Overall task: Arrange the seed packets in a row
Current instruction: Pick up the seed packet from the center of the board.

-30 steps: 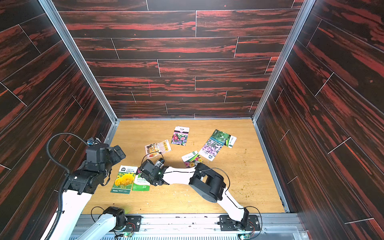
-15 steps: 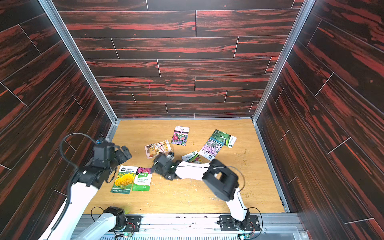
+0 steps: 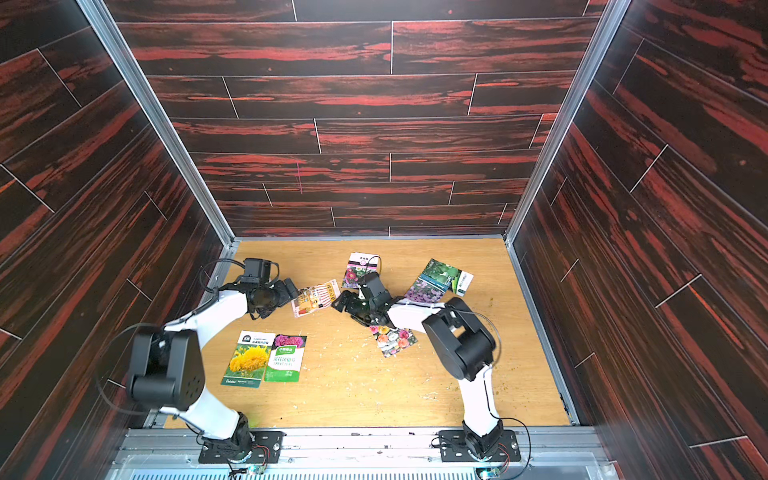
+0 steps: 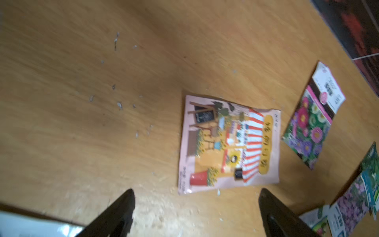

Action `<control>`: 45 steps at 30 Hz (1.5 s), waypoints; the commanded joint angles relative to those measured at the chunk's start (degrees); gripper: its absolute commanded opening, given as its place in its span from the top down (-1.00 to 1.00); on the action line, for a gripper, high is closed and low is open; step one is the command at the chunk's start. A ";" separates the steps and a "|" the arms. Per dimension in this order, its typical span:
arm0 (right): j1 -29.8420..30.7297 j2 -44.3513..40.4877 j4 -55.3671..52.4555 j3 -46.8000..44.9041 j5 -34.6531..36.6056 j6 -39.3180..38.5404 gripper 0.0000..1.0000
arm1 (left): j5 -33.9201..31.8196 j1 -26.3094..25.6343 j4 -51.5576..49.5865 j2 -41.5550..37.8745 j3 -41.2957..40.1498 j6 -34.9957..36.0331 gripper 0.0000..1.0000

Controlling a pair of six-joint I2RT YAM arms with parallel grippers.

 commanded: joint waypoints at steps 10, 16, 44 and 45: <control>-2.97 10.68 5.04 5.23 -7.62 4.89 -0.70 | 7.86 2.33 12.82 10.17 -0.46 -7.45 -0.89; -3.90 12.55 1.21 9.26 -7.12 5.18 -0.69 | 5.93 2.32 7.99 15.96 5.51 -4.86 -0.90; -8.34 13.81 6.46 8.47 -2.77 7.05 -0.13 | 23.00 -2.06 23.12 10.23 -4.50 -13.86 1.00; -8.41 13.18 8.72 7.33 -3.25 7.39 -0.03 | 22.28 -2.39 24.56 9.26 -5.45 -15.33 1.00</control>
